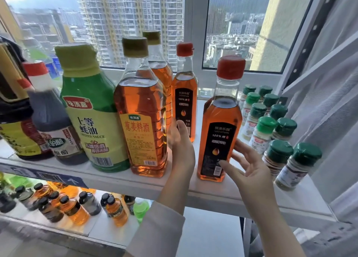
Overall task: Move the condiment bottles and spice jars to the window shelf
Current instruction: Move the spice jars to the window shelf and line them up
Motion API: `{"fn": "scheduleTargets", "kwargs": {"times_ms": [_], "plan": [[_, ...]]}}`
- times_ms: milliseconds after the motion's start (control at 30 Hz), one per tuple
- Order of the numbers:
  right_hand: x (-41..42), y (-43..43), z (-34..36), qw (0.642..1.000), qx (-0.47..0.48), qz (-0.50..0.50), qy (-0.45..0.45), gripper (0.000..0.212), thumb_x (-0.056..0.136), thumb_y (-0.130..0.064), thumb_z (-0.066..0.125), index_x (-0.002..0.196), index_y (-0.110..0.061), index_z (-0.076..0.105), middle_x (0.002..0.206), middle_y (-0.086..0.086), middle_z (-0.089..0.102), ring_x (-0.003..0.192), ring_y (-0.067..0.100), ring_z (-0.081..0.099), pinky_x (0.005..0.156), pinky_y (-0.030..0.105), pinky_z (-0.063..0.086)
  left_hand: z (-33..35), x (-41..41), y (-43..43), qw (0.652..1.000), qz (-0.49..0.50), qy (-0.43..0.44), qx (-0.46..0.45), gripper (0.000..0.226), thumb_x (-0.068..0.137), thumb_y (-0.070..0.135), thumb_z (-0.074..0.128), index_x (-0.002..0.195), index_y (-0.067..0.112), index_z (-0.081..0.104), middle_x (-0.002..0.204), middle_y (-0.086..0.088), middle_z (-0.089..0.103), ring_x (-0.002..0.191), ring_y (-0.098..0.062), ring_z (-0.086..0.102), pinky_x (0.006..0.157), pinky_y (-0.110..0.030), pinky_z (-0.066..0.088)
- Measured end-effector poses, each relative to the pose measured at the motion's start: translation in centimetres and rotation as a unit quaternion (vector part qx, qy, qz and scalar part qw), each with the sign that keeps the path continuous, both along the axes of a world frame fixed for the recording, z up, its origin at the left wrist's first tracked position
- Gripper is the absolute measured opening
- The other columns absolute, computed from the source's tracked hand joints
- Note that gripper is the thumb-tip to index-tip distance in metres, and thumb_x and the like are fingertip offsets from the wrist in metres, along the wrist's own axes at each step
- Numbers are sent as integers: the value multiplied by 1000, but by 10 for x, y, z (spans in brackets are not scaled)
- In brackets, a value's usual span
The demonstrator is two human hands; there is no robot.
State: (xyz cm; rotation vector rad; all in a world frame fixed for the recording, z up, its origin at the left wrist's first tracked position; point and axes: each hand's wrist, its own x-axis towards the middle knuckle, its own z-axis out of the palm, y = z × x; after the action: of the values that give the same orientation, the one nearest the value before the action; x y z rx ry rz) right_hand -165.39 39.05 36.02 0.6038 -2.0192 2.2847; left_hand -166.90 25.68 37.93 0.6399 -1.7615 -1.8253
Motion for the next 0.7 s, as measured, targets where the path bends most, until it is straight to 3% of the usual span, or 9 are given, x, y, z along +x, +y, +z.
{"fn": "scheduleTargets", "kwargs": {"times_ms": [67,133,200,300,400,467,567,700], "plan": [[0,-1,1,1000,14,4,-1,57,62,-46,80,110,-39,52,108,-29,64,108,-5,58,93,29,50,1,0,0,1000,1,2,3,56,95,48,18,146,26,20,155,3,10,143,-17,11,112,-36,13],[0,-5,2,1000,4,11,-11,77,51,-81,63,116,-42,48,119,-25,59,117,-4,53,101,30,45,0,0,-1,1000,-3,-4,9,58,93,51,17,146,28,19,156,4,9,143,-17,10,113,-37,12],[-6,-10,1,998,-36,33,-39,88,48,-93,47,120,-43,47,132,-22,52,125,-2,46,110,35,34,-2,0,-3,1000,-12,-5,12,60,92,54,16,146,29,19,156,5,11,143,-16,10,113,-35,10],[-14,-18,2,992,-68,79,-73,108,48,-95,41,137,-34,41,145,-7,43,134,8,39,115,45,23,-4,1,-6,999,-27,-13,21,68,85,63,13,146,33,20,155,8,17,142,-13,13,112,-32,9],[-17,-27,1,989,-68,90,-98,118,48,-95,40,143,-26,35,144,1,45,133,19,42,112,49,28,-6,1,-7,999,-34,-24,14,84,70,72,11,146,36,20,154,11,19,143,-12,11,113,-31,6],[-19,-33,3,987,-84,76,-118,108,55,-92,37,140,-26,38,139,1,51,128,20,48,108,46,35,-5,2,-7,999,-39,-12,18,80,74,69,11,146,34,19,154,13,17,143,-9,8,110,-26,3],[-28,-36,3,981,-105,67,-146,77,85,-68,9,138,-22,41,135,5,55,123,22,53,103,44,41,-5,2,-7,998,-43,-28,18,78,76,68,9,146,36,17,155,11,16,143,-10,8,111,-29,3],[-38,-39,5,976,-105,55,-182,70,92,-59,3,128,-21,50,116,-1,66,103,10,64,83,26,55,-9,-1,-7,999,-37,-31,10,81,71,69,9,146,38,17,155,9,16,143,-14,10,112,-33,5]]}}
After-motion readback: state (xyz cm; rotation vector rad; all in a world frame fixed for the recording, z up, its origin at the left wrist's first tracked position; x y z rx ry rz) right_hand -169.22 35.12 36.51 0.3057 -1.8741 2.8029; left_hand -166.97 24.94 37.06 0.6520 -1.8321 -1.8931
